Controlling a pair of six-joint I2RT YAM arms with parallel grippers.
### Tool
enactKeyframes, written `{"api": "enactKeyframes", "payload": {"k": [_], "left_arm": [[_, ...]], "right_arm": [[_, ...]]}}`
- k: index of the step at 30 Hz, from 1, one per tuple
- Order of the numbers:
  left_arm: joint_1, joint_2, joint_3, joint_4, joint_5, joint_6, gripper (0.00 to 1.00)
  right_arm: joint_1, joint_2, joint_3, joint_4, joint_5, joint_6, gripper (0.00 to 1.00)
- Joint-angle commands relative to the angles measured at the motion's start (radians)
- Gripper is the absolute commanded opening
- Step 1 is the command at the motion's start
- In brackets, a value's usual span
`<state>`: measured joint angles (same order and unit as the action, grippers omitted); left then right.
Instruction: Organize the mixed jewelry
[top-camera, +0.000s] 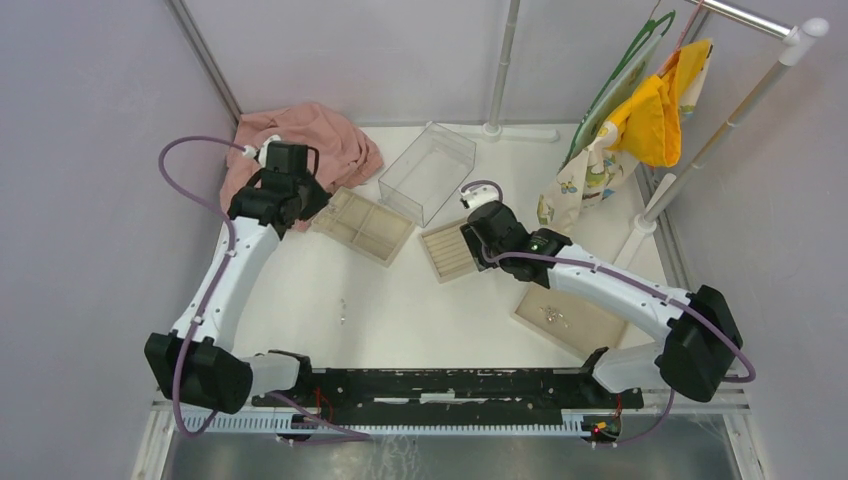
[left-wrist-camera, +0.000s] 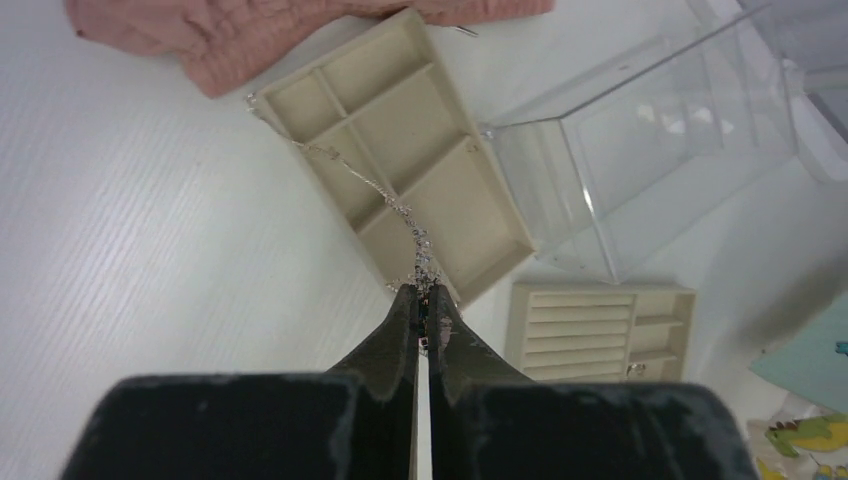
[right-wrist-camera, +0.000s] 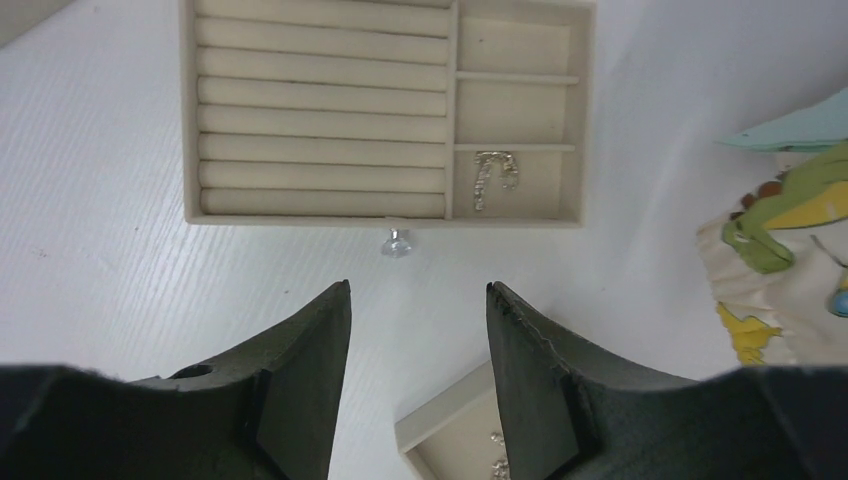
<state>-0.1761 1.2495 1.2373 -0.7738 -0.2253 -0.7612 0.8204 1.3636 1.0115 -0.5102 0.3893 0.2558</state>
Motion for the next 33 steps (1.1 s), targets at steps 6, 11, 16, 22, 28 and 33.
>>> {"api": "enactKeyframes", "payload": {"k": [6,11,16,22,28,33], "left_arm": [[-0.112,0.108,0.233,-0.009,0.064,0.009,0.02],[-0.145,0.143,0.349,-0.01,0.086,0.011,0.02],[-0.157,0.17,0.425,0.012,0.118,0.008,0.02],[-0.158,0.217,0.403,0.081,0.154,-0.005,0.02],[-0.157,0.248,0.329,0.147,0.168,-0.014,0.02],[-0.159,0.253,0.274,0.172,0.186,-0.026,0.02]], "right_arm": [[-0.039,-0.123,-0.002,-0.014,0.153,-0.025,0.58],[-0.05,-0.158,-0.041,-0.021,0.158,0.002,0.59],[-0.052,-0.174,-0.075,-0.019,0.143,0.018,0.59],[-0.053,-0.193,-0.108,-0.036,0.136,0.028,0.58],[-0.052,-0.202,-0.121,-0.04,0.147,0.033,0.58],[-0.052,-0.196,-0.123,-0.039,0.142,0.036,0.59]]}}
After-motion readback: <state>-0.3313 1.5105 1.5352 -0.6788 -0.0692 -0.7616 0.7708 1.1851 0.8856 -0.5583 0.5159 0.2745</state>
